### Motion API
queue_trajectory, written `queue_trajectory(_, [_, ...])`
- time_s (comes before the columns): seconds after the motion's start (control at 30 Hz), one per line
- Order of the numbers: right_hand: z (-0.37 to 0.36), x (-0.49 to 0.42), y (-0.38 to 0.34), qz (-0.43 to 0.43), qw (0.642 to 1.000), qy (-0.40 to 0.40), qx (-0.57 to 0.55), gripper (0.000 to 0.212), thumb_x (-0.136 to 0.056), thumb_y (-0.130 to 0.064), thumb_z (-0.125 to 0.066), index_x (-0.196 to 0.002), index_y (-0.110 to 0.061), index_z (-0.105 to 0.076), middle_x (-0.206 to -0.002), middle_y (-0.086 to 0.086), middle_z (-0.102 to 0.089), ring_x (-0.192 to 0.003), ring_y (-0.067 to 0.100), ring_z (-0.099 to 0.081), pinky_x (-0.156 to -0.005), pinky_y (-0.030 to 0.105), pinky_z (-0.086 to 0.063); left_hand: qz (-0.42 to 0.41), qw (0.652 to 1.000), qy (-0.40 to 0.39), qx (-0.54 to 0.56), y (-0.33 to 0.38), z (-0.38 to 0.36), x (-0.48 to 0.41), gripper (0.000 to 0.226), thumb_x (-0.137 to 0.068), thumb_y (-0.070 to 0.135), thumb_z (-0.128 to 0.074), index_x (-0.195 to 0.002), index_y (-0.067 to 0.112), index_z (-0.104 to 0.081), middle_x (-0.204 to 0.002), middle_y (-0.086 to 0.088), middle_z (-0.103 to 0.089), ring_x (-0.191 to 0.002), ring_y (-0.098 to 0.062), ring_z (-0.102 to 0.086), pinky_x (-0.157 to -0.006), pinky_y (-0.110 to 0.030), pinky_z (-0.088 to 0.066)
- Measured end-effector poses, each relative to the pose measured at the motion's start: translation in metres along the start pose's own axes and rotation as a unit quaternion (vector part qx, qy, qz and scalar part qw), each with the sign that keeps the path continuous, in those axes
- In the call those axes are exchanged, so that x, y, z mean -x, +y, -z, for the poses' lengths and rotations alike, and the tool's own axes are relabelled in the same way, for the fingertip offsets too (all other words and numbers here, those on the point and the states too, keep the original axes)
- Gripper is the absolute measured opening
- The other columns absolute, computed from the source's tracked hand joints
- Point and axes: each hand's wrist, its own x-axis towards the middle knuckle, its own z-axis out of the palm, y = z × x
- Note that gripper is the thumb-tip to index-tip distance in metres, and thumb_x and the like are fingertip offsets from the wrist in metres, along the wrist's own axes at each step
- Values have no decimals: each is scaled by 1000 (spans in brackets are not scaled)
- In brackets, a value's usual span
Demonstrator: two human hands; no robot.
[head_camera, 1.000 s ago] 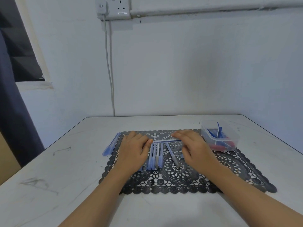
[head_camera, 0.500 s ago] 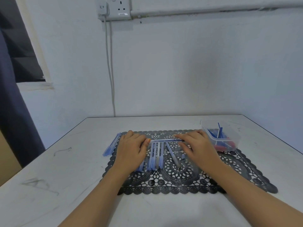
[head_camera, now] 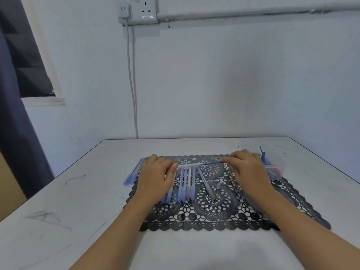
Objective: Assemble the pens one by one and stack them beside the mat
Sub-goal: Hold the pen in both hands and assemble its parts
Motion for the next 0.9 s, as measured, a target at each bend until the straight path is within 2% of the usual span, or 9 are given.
queue_trajectory(0.13, [2, -2, 13, -62, 998, 6, -23, 24, -70, 5, -70, -83, -15, -72, -83, 1, -65, -77, 24, -59, -77, 34, -38, 8, 1000, -5, 7, -1, 1, 0, 40, -92, 42, -29, -75, 21, -60, -64, 18, -39, -70, -12, -35, -68, -30, -27])
queue_trajectory(0.23, [2, -2, 20, -88, 995, 0, -45, 22, -71, 10, -66, -76, -11, -68, -82, 3, -65, -80, 28, -58, -79, 35, -40, 9, 1000, -6, 8, -1, 2, 0, 41, -92, 42, -28, -76, 21, -60, -65, 18, -41, -70, -12, -35, -67, -29, -27])
queue_trajectory(0.33, [1, -1, 22, -64, 995, -35, -72, 23, -66, 14, -68, -66, -9, -65, -76, 4, -67, -79, 25, -60, -77, 35, -45, 9, 1000, -9, 5, -1, 1, 0, 42, -91, 43, -27, -76, 20, -60, -66, 18, -42, -71, -12, -35, -68, -30, -27])
queue_trajectory(0.4, [-1, 0, 24, -28, 994, -73, -77, 27, -62, 16, -69, -60, -10, -63, -72, 3, -68, -72, 24, -63, -86, 37, -46, 10, 1000, -8, 5, -1, 1, 0, 41, -91, 42, -28, -75, 21, -59, -65, 17, -42, -70, -13, -35, -67, -30, -27])
queue_trajectory(0.5, [-7, 2, 29, -12, 991, -120, -56, 30, -62, 15, -69, -57, -14, -63, -75, 2, -70, -80, 25, -66, -97, 31, -31, 10, 1000, -4, 9, -1, 1, 0, 38, -91, 41, -30, -74, 22, -58, -63, 18, -39, -69, -13, -35, -67, -30, -27])
queue_trajectory(0.57, [-9, 2, 31, -23, 986, -165, -22, 26, -68, 7, -68, -60, -17, -66, -84, 2, -71, -100, 24, -63, -98, 30, -26, 10, 1000, -4, 10, -2, 1, 0, 38, -91, 41, -30, -74, 22, -58, -62, 17, -39, -69, -13, -35, -67, -30, -28])
queue_trajectory(0.67, [-6, 3, 30, -36, 969, -239, 52, 20, -78, -8, -63, -73, -26, -69, -108, -4, -67, -125, 9, -45, -107, 32, -16, 8, 1000, -1, 12, -2, -1, 0, 38, -91, 41, -31, -74, 21, -58, -62, 17, -39, -69, -13, -36, -67, -31, -29])
queue_trajectory(0.77, [-3, 2, 27, -48, 958, -273, 76, 19, -82, -13, -60, -81, -29, -69, -118, -6, -62, -130, 4, -36, -110, 33, -11, 7, 1000, 0, 13, -2, -1, 0, 38, -91, 41, -31, -74, 21, -58, -63, 17, -38, -69, -13, -36, -66, -31, -29])
queue_trajectory(0.9, [-2, 0, 24, -52, 950, -292, 100, 21, -85, -15, -58, -88, -32, -70, -121, -8, -60, -130, 4, -34, -111, 35, -8, 3, 1000, 1, 12, -3, -3, 0, 37, -91, 40, -31, -73, 21, -58, -63, 18, -36, -70, -12, -37, -67, -31, -31])
